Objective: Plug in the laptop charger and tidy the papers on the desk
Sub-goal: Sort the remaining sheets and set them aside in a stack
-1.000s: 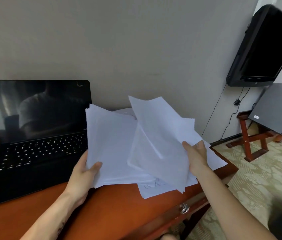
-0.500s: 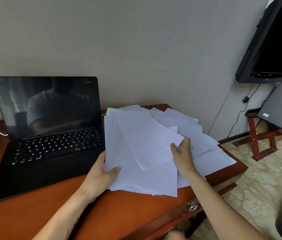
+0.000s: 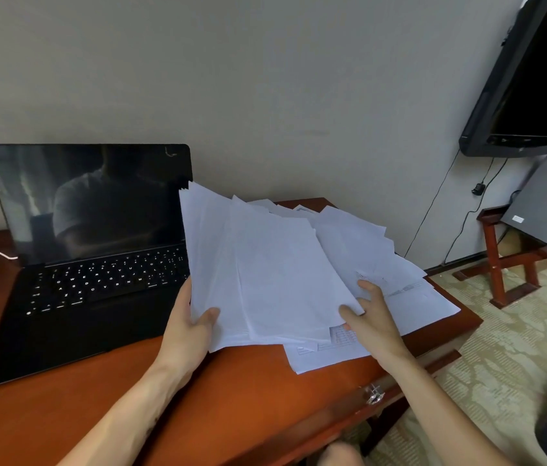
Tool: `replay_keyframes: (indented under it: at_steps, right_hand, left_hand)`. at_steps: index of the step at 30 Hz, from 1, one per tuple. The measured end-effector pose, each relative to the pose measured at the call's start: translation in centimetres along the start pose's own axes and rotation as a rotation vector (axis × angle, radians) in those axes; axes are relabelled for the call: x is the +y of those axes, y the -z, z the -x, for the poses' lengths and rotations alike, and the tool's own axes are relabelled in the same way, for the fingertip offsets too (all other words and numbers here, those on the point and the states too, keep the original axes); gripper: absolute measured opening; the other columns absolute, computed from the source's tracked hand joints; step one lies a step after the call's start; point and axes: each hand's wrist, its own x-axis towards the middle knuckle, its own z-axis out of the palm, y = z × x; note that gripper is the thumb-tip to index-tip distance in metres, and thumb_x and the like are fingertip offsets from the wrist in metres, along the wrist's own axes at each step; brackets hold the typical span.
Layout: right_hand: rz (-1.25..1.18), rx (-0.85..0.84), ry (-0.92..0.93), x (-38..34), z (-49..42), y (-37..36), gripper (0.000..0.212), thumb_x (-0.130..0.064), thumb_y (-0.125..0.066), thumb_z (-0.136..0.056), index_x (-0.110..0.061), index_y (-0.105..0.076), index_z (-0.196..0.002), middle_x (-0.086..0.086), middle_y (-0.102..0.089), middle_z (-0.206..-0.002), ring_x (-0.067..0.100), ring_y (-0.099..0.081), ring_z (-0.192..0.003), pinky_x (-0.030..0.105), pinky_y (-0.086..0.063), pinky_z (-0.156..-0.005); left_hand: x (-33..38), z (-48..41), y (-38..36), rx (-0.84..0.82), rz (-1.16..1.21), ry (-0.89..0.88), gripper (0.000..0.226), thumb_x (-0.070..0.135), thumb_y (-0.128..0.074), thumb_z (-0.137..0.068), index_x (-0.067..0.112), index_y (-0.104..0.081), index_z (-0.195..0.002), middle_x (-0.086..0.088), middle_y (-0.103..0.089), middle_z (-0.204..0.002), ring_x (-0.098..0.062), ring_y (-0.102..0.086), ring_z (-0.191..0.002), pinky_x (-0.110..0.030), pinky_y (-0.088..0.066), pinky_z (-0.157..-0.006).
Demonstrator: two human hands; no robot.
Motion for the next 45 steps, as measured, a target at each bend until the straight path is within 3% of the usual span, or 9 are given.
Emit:
replay_keyframes:
  at_steps: [6, 11, 24, 28, 34, 37, 39, 42, 45]
  right_hand:
    - [0.142, 0.044, 0.077, -1.7, 0.4, -0.8, 0.011, -0.026, -0.055, -0.102, -0.022, -0.064, -0.107, -0.010, -0.069, -0.100, 0.003, -0.064, -0.095, 0.010, -0.045, -0.068]
    - [-0.042, -0.062, -0.012, -3.6, -0.9, -2.4, 0.019, -0.034, -0.054, -0.103, -0.028, -0.061, -0.119, -0.011, -0.071, -0.111, 0.007, -0.066, -0.104, 0.028, -0.052, -0.083]
    - [-0.047, -0.115, 0.005, -2.8, -0.7, -3.9, 0.053, 0.000, -0.039, -0.098, -0.046, -0.054, -0.118, -0.021, -0.065, -0.120, -0.003, -0.061, -0.108, 0.025, -0.048, -0.091]
    - [-0.043, -0.125, 0.043, -2.5, -0.9, -4.3, 0.050, -0.001, -0.036, -0.101, -0.041, -0.050, -0.129, -0.025, -0.060, -0.126, -0.007, -0.055, -0.114, 0.024, -0.045, -0.097]
    - [0.127, -0.097, 0.065, -2.4, -1.0, -4.9, 0.021, -0.010, -0.038, -0.102, -0.020, -0.048, -0.118, 0.000, -0.064, -0.105, 0.021, -0.060, -0.087, 0.033, -0.050, -0.075]
    - [0.254, -0.050, 0.066, -1.9, -1.8, -4.6, 0.015, -0.023, -0.039, -0.104, -0.021, -0.052, -0.109, -0.002, -0.064, -0.088, 0.019, -0.059, -0.076, 0.037, -0.050, -0.072]
    - [0.306, 0.023, 0.085, -1.4, -2.4, -4.1, 0.020, -0.025, -0.041, -0.104, -0.021, -0.057, -0.115, -0.004, -0.064, -0.091, 0.017, -0.062, -0.087, 0.037, -0.051, -0.081]
    - [0.500, 0.166, 0.139, -0.8, -3.9, -3.4, 0.037, -0.026, -0.050, -0.101, -0.016, -0.053, -0.136, 0.005, -0.058, -0.126, 0.026, -0.046, -0.126, 0.038, -0.038, -0.107]
    - [0.755, 0.148, -0.019, -0.8, -5.0, -3.1, 0.085, -0.065, -0.053, -0.092, -0.011, -0.030, -0.154, 0.013, -0.035, -0.154, 0.033, -0.023, -0.144, 0.047, -0.021, -0.119]
  left_hand:
    - [0.2, 0.2, 0.2, -0.023, 0.025, -0.002, 0.062, 0.004, -0.056, -0.105, 0.039, -0.042, -0.154, 0.017, -0.066, -0.135, -0.006, -0.064, -0.124, -0.036, -0.050, -0.110]
    - [0.2, 0.4, 0.2, -0.117, 0.026, -0.014, 0.059, 0.007, -0.057, -0.105, 0.041, -0.044, -0.151, 0.018, -0.067, -0.136, -0.008, -0.063, -0.127, -0.037, -0.050, -0.109]
    - [1.2, 0.4, 0.3, -0.297, 0.051, 0.212, 0.030, 0.031, -0.059, -0.104, 0.020, -0.061, -0.132, -0.005, -0.078, -0.116, -0.029, -0.075, -0.107, -0.053, -0.057, -0.099]
    - [1.0, 0.1, 0.8, -0.327, 0.045, 0.282, 0.037, 0.036, -0.063, -0.102, 0.019, -0.060, -0.134, -0.001, -0.076, -0.120, -0.021, -0.073, -0.111, -0.044, -0.055, -0.102]
    - [0.2, 0.2, 0.6, -0.280, -0.110, 0.204, 0.040, 0.014, -0.067, -0.101, 0.029, -0.051, -0.134, 0.006, -0.072, -0.124, -0.010, -0.072, -0.109, -0.028, -0.059, -0.088]
    - [0.3, 0.3, 0.6, -0.189, -0.150, 0.138, 0.039, 0.008, -0.060, -0.103, 0.035, -0.052, -0.130, 0.009, -0.072, -0.120, -0.010, -0.070, -0.111, -0.027, -0.056, -0.089]
    - [0.8, 0.1, 1.1, -0.128, -0.139, 0.090, 0.041, 0.007, -0.058, -0.104, 0.040, -0.053, -0.128, 0.011, -0.072, -0.119, -0.011, -0.070, -0.110, -0.031, -0.057, -0.091]
    - [1.3, -0.5, 2.0, 0.007, -0.105, 0.011, 0.042, 0.005, -0.056, -0.104, 0.041, -0.054, -0.124, 0.009, -0.071, -0.120, -0.012, -0.069, -0.111, -0.040, -0.054, -0.101]
    - [1.5, -0.8, 2.4, 0.123, -0.094, -0.061, 0.042, 0.004, -0.055, -0.104, 0.036, -0.049, -0.131, 0.012, -0.066, -0.121, -0.008, -0.062, -0.112, -0.038, -0.048, -0.102]
